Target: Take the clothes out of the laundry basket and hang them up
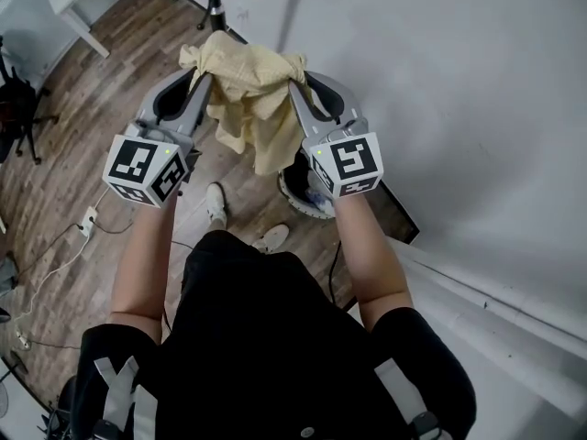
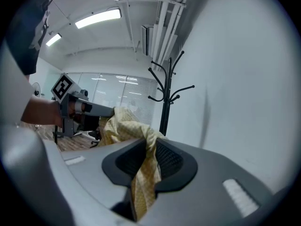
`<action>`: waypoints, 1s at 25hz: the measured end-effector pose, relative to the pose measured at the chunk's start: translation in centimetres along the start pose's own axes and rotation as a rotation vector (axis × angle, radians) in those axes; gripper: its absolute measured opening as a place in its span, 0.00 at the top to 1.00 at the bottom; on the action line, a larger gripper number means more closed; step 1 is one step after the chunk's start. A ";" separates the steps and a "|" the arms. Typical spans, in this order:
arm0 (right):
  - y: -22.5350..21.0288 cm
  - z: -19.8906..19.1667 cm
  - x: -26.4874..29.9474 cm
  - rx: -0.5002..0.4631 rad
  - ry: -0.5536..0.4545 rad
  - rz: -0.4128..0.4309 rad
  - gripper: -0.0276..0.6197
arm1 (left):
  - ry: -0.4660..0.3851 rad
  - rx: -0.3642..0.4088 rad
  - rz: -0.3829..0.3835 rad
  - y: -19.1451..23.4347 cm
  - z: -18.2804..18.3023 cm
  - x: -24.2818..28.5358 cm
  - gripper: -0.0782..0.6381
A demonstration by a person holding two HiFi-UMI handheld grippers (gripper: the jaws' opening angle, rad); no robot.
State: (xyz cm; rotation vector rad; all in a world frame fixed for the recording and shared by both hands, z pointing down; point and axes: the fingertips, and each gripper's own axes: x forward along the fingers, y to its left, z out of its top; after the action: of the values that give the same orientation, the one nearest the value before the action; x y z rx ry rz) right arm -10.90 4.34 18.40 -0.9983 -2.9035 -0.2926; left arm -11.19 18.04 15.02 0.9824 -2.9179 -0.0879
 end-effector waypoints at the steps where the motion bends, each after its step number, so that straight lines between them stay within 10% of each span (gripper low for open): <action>1: 0.5 0.5 0.8 -0.005 -0.002 0.000 0.84 | -0.005 -0.001 -0.001 1.0 0.3 -0.3 0.81; 15: 0.7 5.3 15.6 -0.043 -0.001 -0.104 0.84 | -0.047 0.016 -0.075 16.5 4.2 3.5 0.80; 25: -1.2 1.3 25.6 -0.038 0.099 -0.143 0.84 | 0.030 -0.005 -0.063 25.8 -0.2 9.1 0.80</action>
State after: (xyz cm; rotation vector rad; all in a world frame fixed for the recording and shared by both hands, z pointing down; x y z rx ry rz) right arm -31.84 19.08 19.91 -0.7592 -2.8938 -0.3932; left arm -33.94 33.01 17.53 1.0653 -2.8582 -0.0825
